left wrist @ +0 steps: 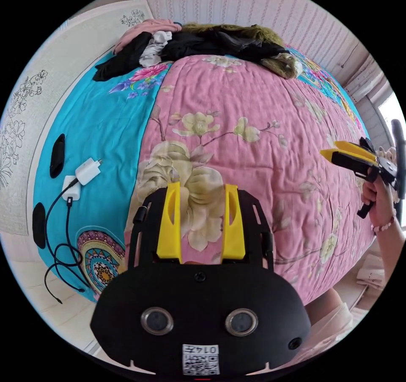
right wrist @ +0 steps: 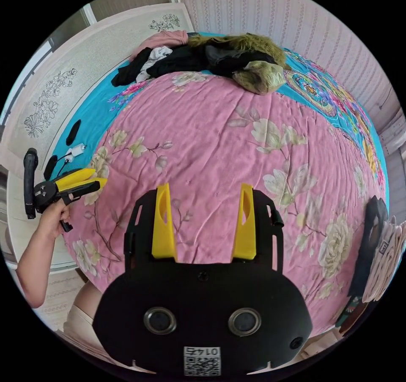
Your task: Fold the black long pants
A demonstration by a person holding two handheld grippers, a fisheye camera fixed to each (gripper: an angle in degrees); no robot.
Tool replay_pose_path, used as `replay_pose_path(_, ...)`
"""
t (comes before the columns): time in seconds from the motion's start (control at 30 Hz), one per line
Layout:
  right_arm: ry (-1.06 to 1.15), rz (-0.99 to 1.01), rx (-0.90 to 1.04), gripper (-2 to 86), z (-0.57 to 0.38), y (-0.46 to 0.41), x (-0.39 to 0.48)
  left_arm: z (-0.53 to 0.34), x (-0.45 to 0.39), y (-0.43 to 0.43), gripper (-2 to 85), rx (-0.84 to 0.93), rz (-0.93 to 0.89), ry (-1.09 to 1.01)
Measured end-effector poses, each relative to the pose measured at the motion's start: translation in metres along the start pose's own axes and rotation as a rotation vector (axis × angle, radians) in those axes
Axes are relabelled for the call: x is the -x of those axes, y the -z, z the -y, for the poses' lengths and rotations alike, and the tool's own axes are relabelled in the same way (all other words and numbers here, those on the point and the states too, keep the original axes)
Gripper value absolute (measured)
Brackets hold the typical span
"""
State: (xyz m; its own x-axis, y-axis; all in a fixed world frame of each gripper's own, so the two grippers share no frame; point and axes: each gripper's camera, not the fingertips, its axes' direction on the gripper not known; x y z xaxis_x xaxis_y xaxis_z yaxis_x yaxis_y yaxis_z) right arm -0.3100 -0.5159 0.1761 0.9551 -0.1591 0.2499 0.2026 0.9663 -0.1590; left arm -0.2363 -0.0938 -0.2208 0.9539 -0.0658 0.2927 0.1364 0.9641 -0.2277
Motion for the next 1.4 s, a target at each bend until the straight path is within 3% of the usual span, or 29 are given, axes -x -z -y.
replay_pose_path(0.43,0.202,0.134,-0.063,20.4,0.21,-0.041,0.057,0.015,0.051,-0.014,14.4,-0.033,-0.077,0.013)
replay_pose_path(0.63,0.189,0.287,-0.119,12.6,0.316,-0.063,0.073,0.021,0.069,-0.013,14.3,-0.045,-0.098,0.022)
replay_pose_path(0.8,-0.006,0.262,-0.166,12.3,0.382,-0.078,0.065,0.025,0.081,-0.012,14.1,-0.052,-0.121,0.029)
replay_pose_path(0.9,-0.127,0.271,-0.069,10.3,0.406,-0.094,0.056,0.027,0.087,-0.011,14.1,-0.055,-0.126,0.028)
replay_pose_path(0.97,-0.159,0.263,-0.029,7.0,0.415,-0.095,0.049,0.029,0.09,-0.011,14.1,-0.053,-0.129,0.029)
replay_pose_path(1.13,-0.165,0.382,-0.155,3.1,0.404,-0.045,0.02,0.032,0.095,-0.01,14.0,-0.052,-0.134,0.03)
replay_pose_path(1.4,0.096,0.567,-0.279,2.2,0.309,0.138,-0.068,0.035,0.096,-0.006,14.0,-0.048,-0.126,0.05)
